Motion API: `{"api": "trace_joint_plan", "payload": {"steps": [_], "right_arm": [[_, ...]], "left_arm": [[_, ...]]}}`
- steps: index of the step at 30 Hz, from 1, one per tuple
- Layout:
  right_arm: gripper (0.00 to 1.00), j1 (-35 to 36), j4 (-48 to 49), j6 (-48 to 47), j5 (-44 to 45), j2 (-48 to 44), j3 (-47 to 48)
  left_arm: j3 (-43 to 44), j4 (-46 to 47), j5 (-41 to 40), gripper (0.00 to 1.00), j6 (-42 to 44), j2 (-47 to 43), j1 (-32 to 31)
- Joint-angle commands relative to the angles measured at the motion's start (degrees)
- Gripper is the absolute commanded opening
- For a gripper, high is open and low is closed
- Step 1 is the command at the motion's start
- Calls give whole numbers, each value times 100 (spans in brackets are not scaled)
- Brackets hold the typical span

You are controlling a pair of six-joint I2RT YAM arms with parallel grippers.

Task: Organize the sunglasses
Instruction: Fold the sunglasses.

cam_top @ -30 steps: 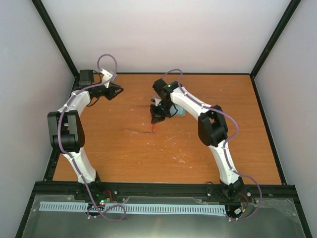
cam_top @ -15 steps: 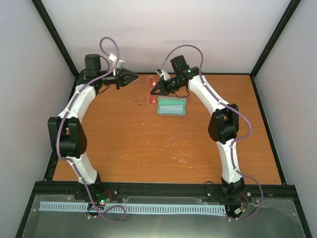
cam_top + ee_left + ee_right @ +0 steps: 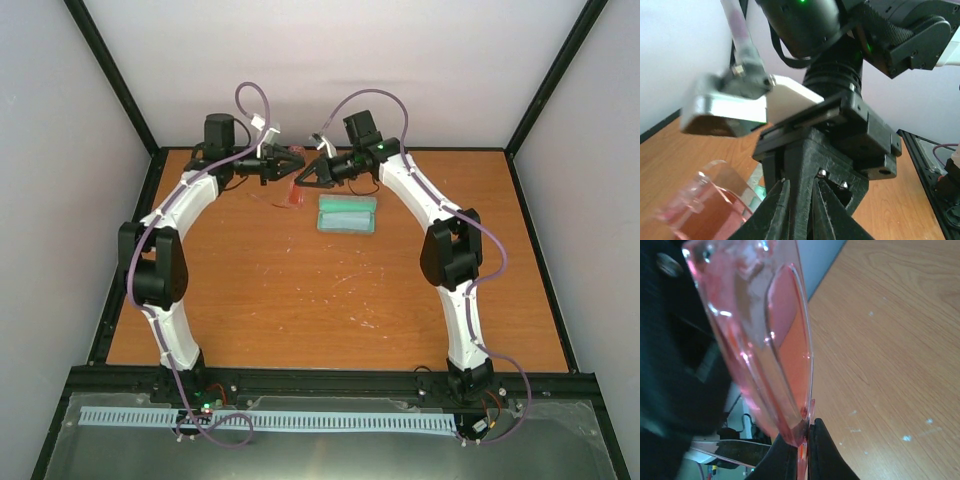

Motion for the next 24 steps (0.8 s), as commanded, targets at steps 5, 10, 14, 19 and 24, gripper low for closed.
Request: {"api": "trace_joint_plan", "payload": {"steps": [5,10,14,19,24], "right_arm": [[3,-2,1336,828,-1113,-463,25],[3,-135,610,559,-435,-518,-82],[3,-324,505,332,-207,-791,-895],[3,-692,603,275,-240,-999,-1610],[3,-1034,1123,687,-489,-852,-1502]], "left_arm": [[-270,282,-106,15,45,66,-147],[-8,386,-722,25,76,32,-99],[785,889,-1341,61,-588,214,258],[2032,913,-1094,62,-918,597,648],[1758,945,81,22,-986,226,600]]}}
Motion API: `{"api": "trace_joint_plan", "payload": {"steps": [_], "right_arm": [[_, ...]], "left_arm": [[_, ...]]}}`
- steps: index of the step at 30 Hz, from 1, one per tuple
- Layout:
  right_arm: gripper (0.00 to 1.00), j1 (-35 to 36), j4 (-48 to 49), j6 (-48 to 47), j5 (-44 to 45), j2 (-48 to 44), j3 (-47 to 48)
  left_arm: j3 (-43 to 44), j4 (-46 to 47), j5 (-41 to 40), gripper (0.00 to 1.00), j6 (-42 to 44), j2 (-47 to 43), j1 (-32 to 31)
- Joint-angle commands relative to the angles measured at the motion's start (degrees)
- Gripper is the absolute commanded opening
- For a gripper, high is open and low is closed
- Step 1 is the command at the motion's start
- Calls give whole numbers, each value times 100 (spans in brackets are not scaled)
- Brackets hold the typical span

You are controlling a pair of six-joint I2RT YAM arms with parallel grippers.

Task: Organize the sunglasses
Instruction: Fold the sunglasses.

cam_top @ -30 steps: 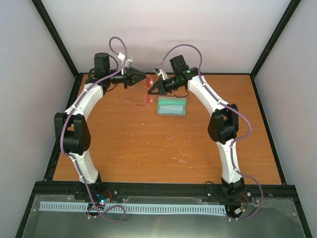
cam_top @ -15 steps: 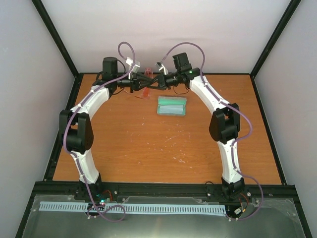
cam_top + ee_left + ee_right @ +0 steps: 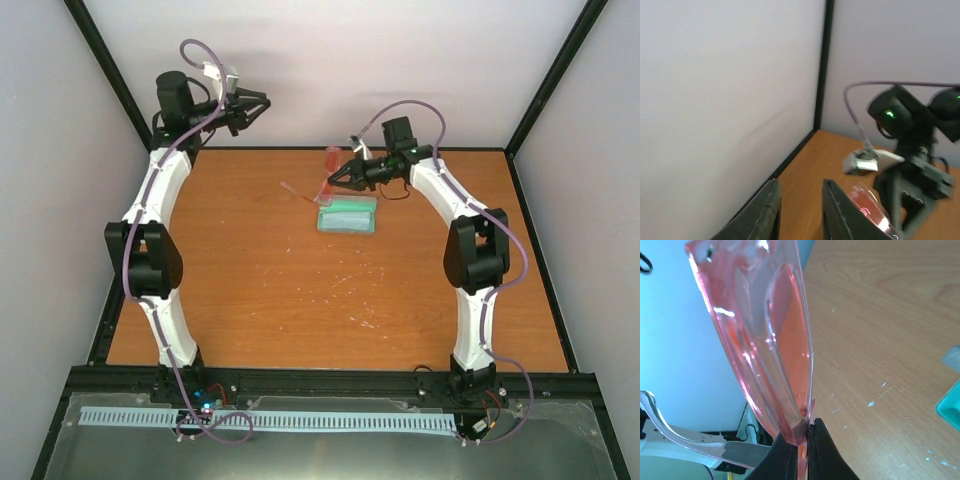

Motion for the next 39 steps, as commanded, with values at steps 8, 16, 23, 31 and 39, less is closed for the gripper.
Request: {"api": "trace_joint_plan", "payload": {"steps": [8,16,23,31,39], "right_arm": [[3,-374,785,881,-414,674,1362],[3,-315,916,1019,-608,648,1402],[3,40,745,886,-945,278,1260],[3,481,-45,199,-1540,-140,1171],[3,459,-617,-48,-1265,-322,1065]], "left_arm": [[-1683,-1041,1251,17,1311,-1708,-879],[-2482,-1069,1228,17,1551,-2115,-1028],[-2101,-926,1326,18,1524,-1634,-1037],[-1480,-475,1464,19,1388,-889,-1036],[-1118,21,1204,33,995,-361,-1023]]}}
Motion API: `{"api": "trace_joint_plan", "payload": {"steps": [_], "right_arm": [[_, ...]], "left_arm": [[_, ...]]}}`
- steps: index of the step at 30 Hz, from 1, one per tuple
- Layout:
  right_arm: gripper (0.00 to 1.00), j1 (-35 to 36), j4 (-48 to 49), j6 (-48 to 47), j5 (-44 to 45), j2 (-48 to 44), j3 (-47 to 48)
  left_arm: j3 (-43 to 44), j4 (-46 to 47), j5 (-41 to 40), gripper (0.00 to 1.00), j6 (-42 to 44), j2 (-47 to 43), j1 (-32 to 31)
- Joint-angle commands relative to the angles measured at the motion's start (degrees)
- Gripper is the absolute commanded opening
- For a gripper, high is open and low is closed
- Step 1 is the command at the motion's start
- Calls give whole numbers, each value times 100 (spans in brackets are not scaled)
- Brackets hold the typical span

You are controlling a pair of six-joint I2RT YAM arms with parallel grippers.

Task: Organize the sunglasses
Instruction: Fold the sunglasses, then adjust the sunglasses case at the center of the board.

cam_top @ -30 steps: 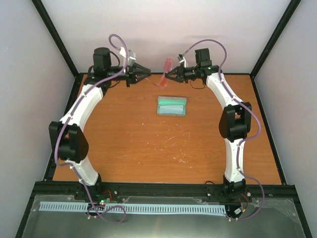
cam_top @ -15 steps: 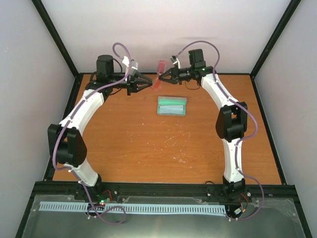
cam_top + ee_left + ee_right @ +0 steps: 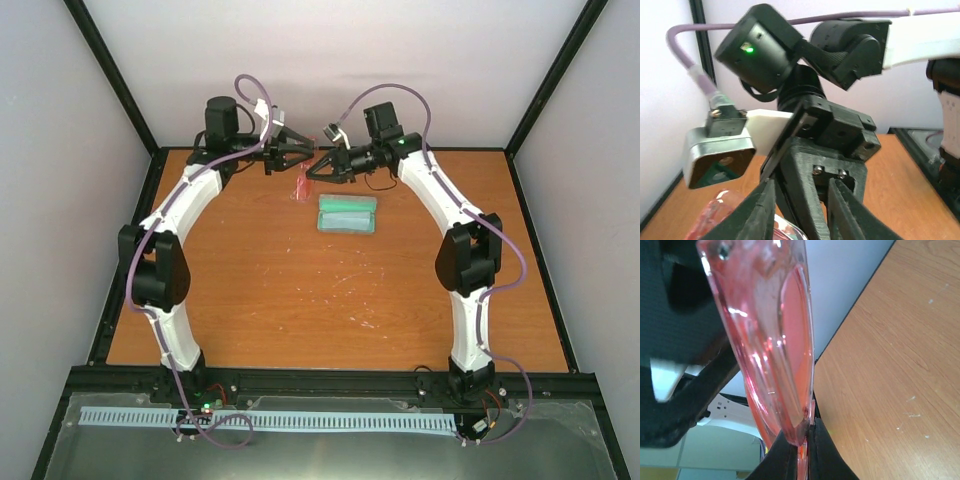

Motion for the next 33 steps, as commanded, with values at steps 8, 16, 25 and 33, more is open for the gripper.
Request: {"api": "trace_joint_plan", "payload": {"steps": [8,16,25,33], "right_arm": [[3,-487,1479,982,1677,-903,-1739],[3,-942,4368,3294,3314,-2021,-4271],[3,-1210,4616,3562,4117,-2829,-5225],[3,-1487,4702,3532,4233,-3289,-5638]], "left_arm": [[971,399,-1245,57,-683,839,401],[2623,-1998,-1776,28,1300,2646,427],[3285,-2886,-2453,24,1938,3663,-2],[3047,-3347,-2848,26,2039,3806,-220]]}}
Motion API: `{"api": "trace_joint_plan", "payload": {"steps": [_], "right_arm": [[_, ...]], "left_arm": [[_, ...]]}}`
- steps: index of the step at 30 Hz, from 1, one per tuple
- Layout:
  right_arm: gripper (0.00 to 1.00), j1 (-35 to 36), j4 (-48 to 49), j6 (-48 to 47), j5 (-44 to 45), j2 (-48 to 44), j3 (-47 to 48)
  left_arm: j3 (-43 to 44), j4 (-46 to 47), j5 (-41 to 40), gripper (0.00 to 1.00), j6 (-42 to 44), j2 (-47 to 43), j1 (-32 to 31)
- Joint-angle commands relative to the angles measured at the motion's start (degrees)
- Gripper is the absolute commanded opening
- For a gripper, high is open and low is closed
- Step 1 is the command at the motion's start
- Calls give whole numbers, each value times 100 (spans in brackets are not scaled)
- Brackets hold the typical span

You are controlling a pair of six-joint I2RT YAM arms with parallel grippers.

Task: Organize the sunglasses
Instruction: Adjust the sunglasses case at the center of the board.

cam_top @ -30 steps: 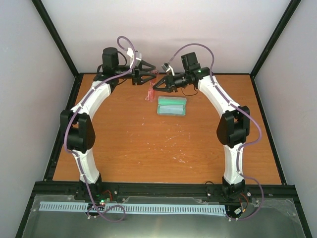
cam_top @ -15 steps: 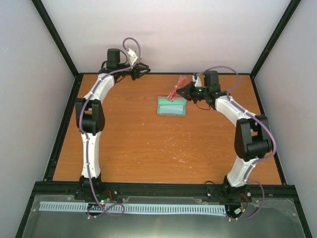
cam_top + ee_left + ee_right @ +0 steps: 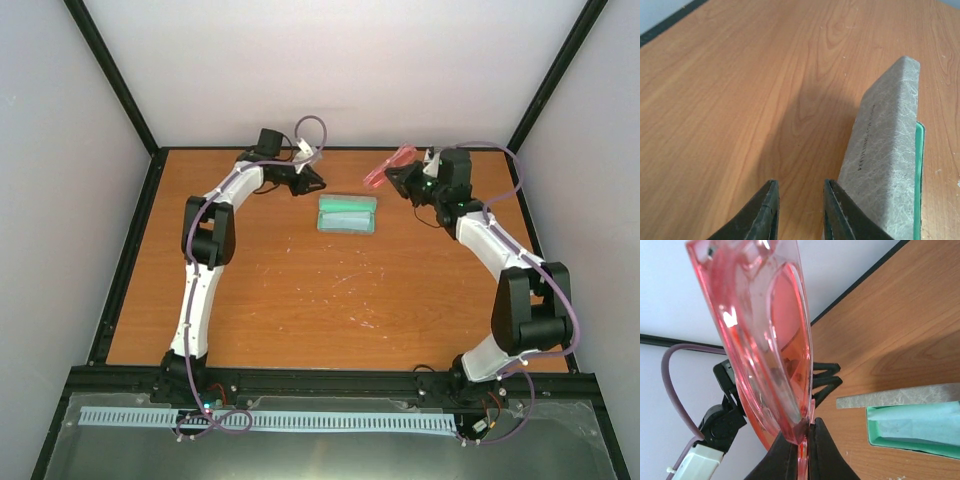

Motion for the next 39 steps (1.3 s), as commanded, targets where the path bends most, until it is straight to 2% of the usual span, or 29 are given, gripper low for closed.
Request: {"api": "trace_joint_plan", "payload": {"steps": [1,12,27,30,35,39], "right_arm": [[3,-123,249,-3,174,-297,-220],[3,-287,238,-101,95,-469,-380],[3,-310,-663,-594,338,-507,-306],[3,-336,-455,-443,383,-503,-553],[3,-340,-406,-620,196,-194,-570],[3,-341,-808,-1291,-322,451,-67]], "left_arm": [[73,-444,-301,26,224,48,-60],[-175,-1332,-917,28,422,48,-167],[-369,-1473,-533,27,308,-47,-474],[-541,-1278,-468,27,156,-98,-593],[-690,-1177,-372,27,-17,-138,-767],[-743,-1191,-366,27,-102,-208,-795]]}}
